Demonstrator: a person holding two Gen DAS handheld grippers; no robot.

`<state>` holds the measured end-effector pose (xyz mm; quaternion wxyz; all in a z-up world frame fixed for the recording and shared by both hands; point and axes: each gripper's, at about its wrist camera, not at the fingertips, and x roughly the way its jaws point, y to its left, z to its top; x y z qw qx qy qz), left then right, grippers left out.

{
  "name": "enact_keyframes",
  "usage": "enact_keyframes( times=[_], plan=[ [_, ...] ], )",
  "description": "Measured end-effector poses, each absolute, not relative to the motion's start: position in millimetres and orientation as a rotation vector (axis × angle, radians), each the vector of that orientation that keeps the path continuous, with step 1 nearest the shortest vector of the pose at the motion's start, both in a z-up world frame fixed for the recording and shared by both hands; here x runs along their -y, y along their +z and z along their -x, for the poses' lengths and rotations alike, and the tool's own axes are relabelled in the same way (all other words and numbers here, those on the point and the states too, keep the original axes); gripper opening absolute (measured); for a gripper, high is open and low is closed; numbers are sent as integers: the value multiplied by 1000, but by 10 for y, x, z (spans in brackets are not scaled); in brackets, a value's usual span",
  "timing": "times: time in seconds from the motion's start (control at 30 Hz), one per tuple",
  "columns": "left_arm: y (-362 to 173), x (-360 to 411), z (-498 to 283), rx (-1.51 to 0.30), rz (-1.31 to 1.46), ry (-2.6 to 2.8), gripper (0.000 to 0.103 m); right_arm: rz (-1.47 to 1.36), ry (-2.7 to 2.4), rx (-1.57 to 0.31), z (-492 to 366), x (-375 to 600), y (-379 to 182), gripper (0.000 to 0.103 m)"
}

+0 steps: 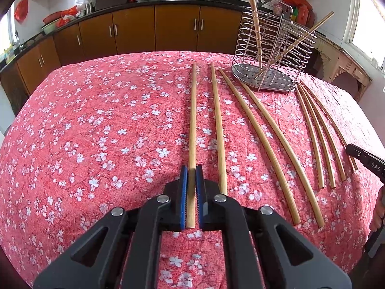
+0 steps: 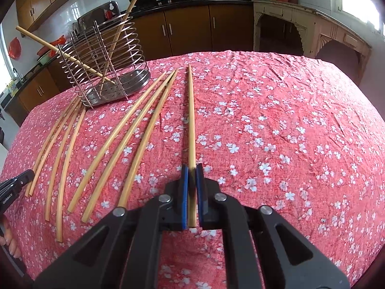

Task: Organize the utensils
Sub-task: 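Carry both held chopsticks up and insert them upright into the wire holder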

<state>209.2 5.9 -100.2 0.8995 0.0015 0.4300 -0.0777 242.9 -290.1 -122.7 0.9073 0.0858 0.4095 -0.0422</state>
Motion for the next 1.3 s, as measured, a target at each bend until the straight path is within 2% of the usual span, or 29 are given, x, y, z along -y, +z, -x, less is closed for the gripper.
enact_keyframes(
  times=[0.67,1.0,1.3],
  plan=[
    [63,-362,-1681,-531,94,-196,6,-137,-115,-483,-1939,3138,-219,8],
    [342,-477,-1692,-437,144,-170,6,-174,-85,-348,-1852,3187,158,8],
    [437,-485,-1767,-420,153,-155,6,-211,-100,-316,-1970,3296,291,8]
  ],
)
